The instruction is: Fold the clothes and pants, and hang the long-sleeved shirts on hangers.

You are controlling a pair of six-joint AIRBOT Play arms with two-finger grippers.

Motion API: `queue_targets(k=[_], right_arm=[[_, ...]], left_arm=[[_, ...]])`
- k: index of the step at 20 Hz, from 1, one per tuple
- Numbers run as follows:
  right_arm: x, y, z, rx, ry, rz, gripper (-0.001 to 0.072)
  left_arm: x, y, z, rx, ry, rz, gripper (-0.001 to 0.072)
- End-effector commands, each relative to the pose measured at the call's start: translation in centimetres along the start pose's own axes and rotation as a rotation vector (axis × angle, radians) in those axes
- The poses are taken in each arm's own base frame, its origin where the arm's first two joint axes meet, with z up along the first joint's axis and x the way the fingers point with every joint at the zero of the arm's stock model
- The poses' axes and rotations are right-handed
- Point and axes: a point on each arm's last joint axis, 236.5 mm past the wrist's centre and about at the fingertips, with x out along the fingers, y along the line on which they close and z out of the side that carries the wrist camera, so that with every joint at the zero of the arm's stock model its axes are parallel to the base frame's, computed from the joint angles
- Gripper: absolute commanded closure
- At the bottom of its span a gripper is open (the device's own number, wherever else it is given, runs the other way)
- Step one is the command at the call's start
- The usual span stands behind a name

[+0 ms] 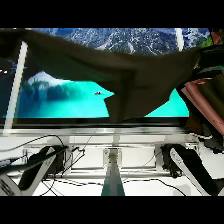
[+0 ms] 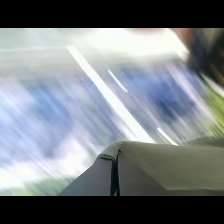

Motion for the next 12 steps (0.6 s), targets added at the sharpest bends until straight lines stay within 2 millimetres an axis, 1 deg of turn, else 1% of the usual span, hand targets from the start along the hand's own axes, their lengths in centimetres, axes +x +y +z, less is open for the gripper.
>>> queue_targets(k=[1, 3, 6, 7, 8, 9, 10, 11, 12], right_arm=[[-6.9, 0.7, 4.7, -0.050, -0.177, -0.037, 0.0701], [-11.0, 1.5, 6.8, -0.072, -0.282, -0.048, 0.0701], [-17.8, 2.8, 9.1, -0.108, -0.447, -0.075, 0.0701], [-20.3, 3.2, 9.8, -0.122, -0.504, -0.087, 0.0701], [-22.4, 3.7, 10.1, -0.134, -0.550, -0.096, 0.0701], [-24.5, 4.1, 10.5, -0.145, -0.597, -0.105, 0.0701], [-26.2, 4.5, 10.8, -0.157, -0.635, -0.113, 0.0701], [-27.6, 4.7, 11.2, -0.165, -0.665, -0.120, 0.0701], [-28.5, 4.8, 11.5, -0.171, -0.691, -0.126, 0.0701]], left_arm=[[-8.2, -0.3, 11.0, 0.186, -0.340, 0.311, 0.0698], [-11.8, -1.8, 13.7, 0.254, -0.444, 0.409, 0.0699], [-15.9, -4.1, 16.5, 0.315, -0.579, 0.506, 0.0698], [-17.3, -5.0, 17.4, 0.285, -0.641, 0.517, 0.0699], [-18.3, -5.8, 17.9, 0.254, -0.686, 0.514, 0.0698], [-18.8, -6.6, 18.2, 0.237, -0.710, 0.504, 0.0697], [-18.9, -7.1, 18.1, 0.226, -0.716, 0.490, 0.0698], [-18.6, -7.6, 17.9, 0.205, -0.708, 0.466, 0.0698], [-18.1, -7.7, 17.5, 0.178, -0.691, 0.441, 0.0698]])
